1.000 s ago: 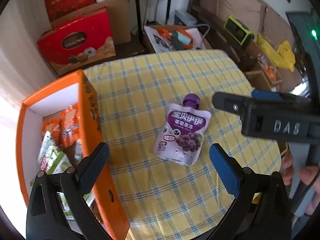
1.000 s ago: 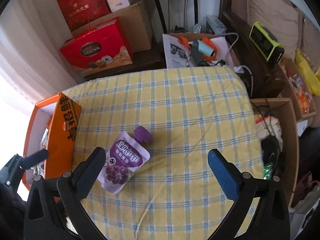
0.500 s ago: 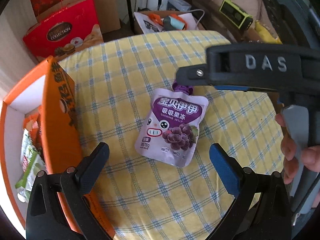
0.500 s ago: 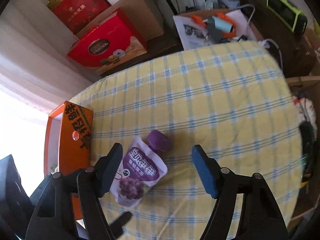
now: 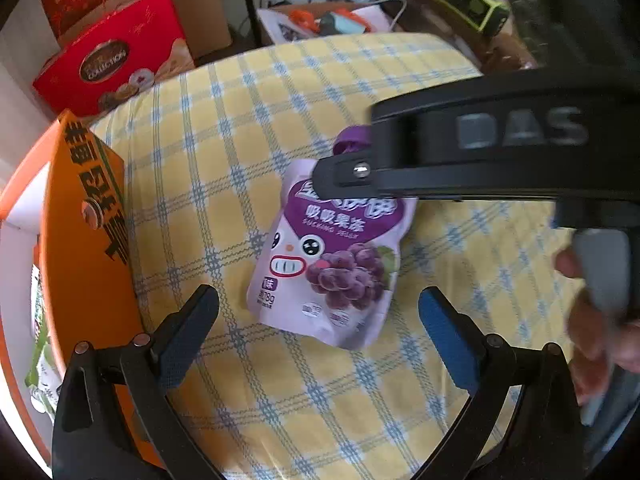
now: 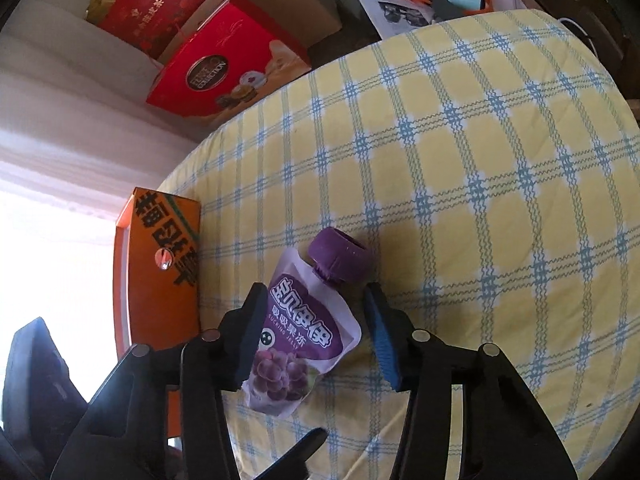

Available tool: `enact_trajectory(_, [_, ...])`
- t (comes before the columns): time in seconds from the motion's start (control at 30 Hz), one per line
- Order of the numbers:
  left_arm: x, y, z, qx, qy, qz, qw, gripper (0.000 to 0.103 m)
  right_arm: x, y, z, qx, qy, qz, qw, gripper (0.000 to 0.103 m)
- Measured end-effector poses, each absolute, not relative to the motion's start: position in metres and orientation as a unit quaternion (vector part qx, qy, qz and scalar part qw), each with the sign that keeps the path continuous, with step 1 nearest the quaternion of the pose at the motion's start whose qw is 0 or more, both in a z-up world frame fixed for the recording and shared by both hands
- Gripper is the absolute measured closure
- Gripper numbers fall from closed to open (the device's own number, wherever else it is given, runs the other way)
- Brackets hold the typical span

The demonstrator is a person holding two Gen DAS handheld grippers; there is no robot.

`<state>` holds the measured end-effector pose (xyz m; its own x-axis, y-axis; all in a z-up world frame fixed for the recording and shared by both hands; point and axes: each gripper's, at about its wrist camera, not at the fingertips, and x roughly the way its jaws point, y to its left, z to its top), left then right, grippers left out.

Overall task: Organize objects
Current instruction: 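Grasp the purple grape jelly pouch with the left gripper and lift it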

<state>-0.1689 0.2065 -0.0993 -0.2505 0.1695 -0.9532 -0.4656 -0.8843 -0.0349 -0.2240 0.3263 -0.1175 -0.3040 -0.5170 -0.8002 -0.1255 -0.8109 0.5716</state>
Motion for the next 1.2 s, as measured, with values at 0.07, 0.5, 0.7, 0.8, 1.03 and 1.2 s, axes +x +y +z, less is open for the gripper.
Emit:
enact_trajectory(0.07, [-0.173, 0.204, -0.104, -0.584, 0.113, 0.778, 0.202, 0.016, -0.224, 0.326, -0.117, 0.579, -0.272, -0.758, 0.131, 0.056])
enact_trajectory(0.5, [-0.174, 0.211, -0.104, -0.574, 0.121, 0.782, 0.21, 0.035, -0.222, 0.319, -0.12, 0.569, -0.268, -0.766, 0.131, 0.073])
enact_trajectory(0.7, [-0.166, 0.21, -0.089, -0.562, 0.109, 0.79, 0.22, 0.036, -0.216, 0.327, -0.109, 0.559, -0.287, -0.766, 0.136, 0.074])
enact_trajectory(0.8, [-0.162, 0.209, -0.075, -0.552, 0.102, 0.796, 0.227, 0.036, -0.214, 0.331, -0.094, 0.549, -0.285, -0.774, 0.136, 0.074])
enact_trajectory(1.03, [-0.159, 0.193, -0.039, -0.534, 0.072, 0.811, 0.228, 0.037, -0.211, 0.32, -0.049, 0.527, -0.266, -0.794, 0.147, 0.074])
enact_trajectory(1.2, [-0.156, 0.167, -0.012, -0.52, 0.062, 0.824, 0.218, 0.037, -0.212, 0.299, -0.018, 0.512, -0.251, -0.803, 0.171, 0.074])
